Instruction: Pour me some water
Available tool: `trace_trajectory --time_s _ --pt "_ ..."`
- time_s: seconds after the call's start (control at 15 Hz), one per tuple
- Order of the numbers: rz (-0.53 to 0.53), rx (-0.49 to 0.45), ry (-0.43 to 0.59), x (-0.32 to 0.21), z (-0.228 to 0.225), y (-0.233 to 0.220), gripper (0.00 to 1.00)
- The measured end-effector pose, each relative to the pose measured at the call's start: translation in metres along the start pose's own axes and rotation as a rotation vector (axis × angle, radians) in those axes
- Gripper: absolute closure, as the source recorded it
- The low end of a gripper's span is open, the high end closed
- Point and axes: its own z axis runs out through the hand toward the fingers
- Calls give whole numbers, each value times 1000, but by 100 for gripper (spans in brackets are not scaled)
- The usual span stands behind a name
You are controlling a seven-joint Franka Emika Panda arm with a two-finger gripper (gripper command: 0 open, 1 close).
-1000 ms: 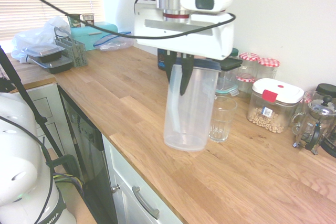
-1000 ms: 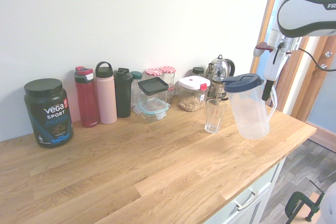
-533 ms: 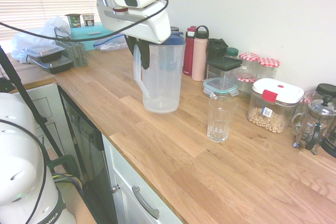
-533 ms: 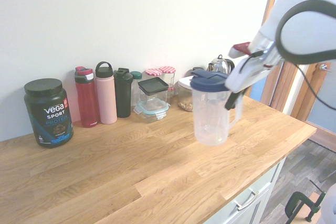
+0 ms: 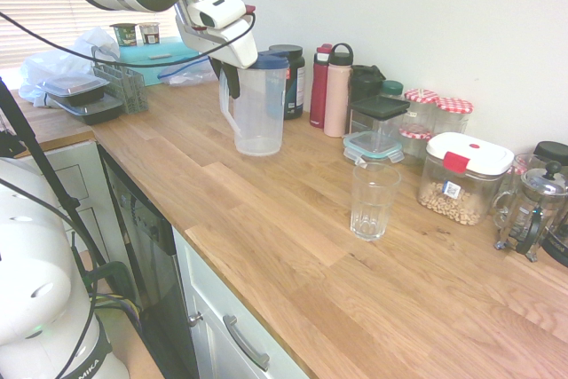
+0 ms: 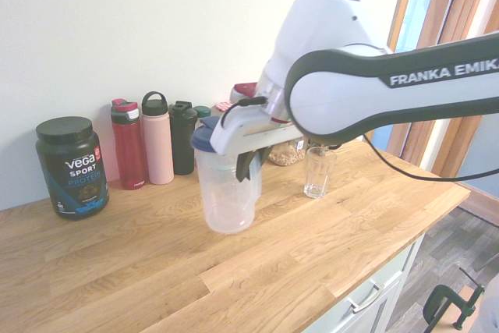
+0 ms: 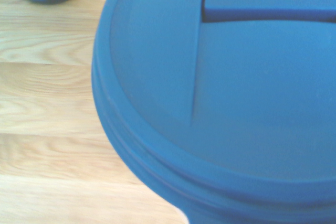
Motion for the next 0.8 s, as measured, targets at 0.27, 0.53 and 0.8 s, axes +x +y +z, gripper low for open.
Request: trace_trajectory --time_s 0.27,0.53,0.8 --pt "-116 36 -21 -18 25 -16 100" --pt "-155 86 -44 -3 38 -4 100" --pt "-147 70 -76 6 62 2 0"
